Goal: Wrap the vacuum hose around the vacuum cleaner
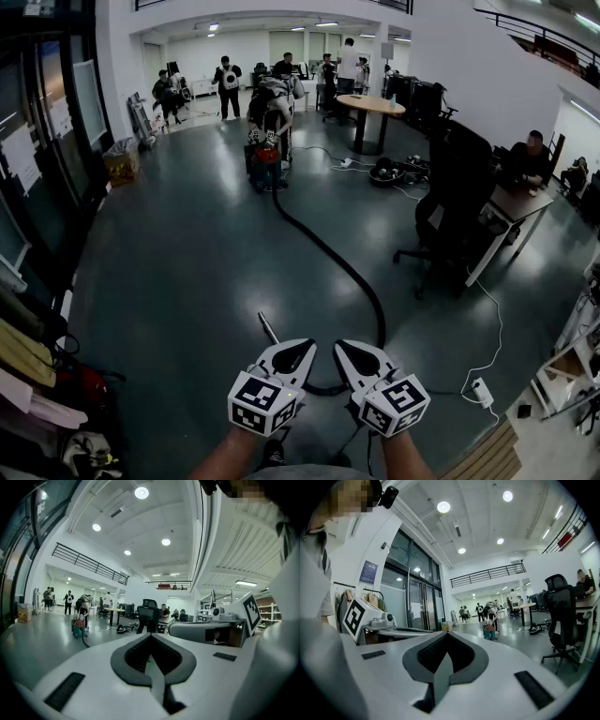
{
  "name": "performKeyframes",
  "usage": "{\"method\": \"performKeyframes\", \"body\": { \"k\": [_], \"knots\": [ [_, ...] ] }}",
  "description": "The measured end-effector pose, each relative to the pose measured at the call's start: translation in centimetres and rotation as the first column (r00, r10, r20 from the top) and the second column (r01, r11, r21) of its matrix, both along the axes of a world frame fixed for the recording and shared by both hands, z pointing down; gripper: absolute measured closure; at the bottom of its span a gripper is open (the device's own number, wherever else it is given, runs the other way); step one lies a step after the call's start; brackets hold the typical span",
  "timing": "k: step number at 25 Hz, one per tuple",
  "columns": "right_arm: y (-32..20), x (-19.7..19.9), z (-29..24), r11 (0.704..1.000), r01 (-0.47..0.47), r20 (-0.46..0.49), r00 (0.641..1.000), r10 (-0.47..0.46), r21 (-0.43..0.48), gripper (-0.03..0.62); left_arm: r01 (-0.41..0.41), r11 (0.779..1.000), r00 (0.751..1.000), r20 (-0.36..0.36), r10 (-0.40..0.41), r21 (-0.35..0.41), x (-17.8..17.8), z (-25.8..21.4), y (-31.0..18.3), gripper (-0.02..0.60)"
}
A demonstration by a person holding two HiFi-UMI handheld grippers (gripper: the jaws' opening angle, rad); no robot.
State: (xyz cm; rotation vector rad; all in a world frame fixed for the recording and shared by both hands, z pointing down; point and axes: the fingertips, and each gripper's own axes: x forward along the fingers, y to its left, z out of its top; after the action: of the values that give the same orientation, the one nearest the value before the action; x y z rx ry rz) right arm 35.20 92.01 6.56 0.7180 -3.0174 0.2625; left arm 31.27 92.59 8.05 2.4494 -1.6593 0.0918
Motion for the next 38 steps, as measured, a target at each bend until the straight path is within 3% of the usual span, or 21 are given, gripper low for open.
{"method": "performKeyframes", "body": {
  "k": [19, 38],
  "knots": [
    [-0.3, -0.7, 0.5, 1.0, -0.001, -0.037, 0.999, 0.001, -0.008, 0.591, -0.014, 1.0, 1.0, -0.019, 0.014, -0.01, -0.6, 0.6, -0.4, 0.575],
    [-0.8, -8.8, 1.8, 0.993, -0.119, -0.082, 0.989, 0.12, 0.019, 0.591, -0.119, 0.993, 0.993, 0.004, 0.119, -0.013, -9.1, 1.8, -0.4, 0.575]
  ]
}}
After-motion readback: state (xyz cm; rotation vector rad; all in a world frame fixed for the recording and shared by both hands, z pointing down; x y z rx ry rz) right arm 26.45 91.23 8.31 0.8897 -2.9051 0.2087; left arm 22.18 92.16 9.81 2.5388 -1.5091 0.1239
